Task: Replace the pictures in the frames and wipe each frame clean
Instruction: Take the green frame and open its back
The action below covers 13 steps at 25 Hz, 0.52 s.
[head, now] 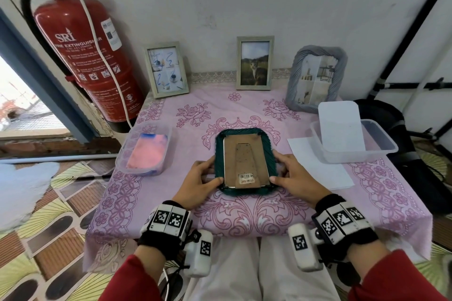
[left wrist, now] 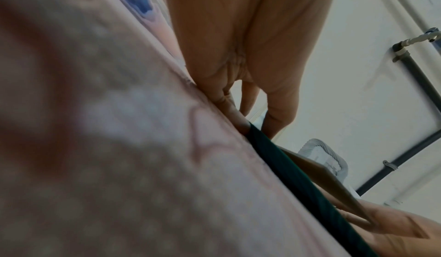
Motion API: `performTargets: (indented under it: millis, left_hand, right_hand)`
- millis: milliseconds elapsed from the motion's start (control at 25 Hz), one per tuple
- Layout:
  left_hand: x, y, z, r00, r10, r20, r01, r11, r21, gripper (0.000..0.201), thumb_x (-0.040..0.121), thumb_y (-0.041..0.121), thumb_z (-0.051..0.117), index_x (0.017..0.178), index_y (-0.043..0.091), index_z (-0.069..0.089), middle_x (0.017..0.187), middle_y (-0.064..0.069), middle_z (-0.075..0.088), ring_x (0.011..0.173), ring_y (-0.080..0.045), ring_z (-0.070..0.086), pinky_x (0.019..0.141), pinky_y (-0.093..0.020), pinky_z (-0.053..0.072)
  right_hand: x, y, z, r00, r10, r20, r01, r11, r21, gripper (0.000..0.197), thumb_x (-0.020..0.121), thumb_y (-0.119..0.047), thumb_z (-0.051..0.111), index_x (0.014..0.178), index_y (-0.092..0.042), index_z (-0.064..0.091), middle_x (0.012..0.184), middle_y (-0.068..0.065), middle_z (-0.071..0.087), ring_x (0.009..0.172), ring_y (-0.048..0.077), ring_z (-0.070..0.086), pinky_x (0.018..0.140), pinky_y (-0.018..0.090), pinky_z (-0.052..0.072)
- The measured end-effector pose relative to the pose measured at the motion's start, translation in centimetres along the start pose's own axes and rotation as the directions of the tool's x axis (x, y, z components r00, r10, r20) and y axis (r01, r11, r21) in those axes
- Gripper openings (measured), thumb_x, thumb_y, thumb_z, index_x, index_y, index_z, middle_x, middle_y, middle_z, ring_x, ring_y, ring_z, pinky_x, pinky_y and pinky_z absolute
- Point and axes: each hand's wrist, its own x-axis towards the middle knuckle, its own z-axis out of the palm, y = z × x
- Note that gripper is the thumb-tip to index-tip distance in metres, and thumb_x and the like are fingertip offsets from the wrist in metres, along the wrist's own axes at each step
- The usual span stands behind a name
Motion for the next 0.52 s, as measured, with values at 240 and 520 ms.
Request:
performTargets:
  millis: [240, 520]
  left_hand:
    - [-0.2, 0.2, 0.1, 1.000, -0.019, -0.025, 0.019, 1.000, -0.015, 0.060, 0.083, 0.000, 0.064, 0.138, 0.006, 0.041, 0.118, -0.013, 0.046, 0.104, -0.014, 0.055, 0.098, -0.017, 0.041]
    - [1.5, 0.8, -0.6, 0.975, -0.223, -0.009, 0.213, 0.940, -0.267, 0.025, 0.096, 0.006, 0.044, 0.117, 0.001, 0.057, 0.087, -0.011, 0.063, 0.066, -0.014, 0.061, 0.056, -0.016, 0.052]
  right_hand:
    - [0.3, -0.2, -0.1, 0.993, 0.116, -0.008, -0.112, 0.972, 0.205, 0.065, 0.085, 0.010, 0.053, 0.143, -0.011, 0.033, 0.104, 0.009, 0.043, 0.071, 0.005, 0.044, 0.068, 0.012, 0.040]
    - [1.3, -0.4, -1.3, 0.978, 0.211, 0.004, -0.206, 0.949, 0.240, 0.041, 0.094, 0.001, 0.040, 0.133, -0.009, 0.048, 0.070, 0.009, 0.053, 0.057, 0.015, 0.047, 0.043, 0.015, 0.040]
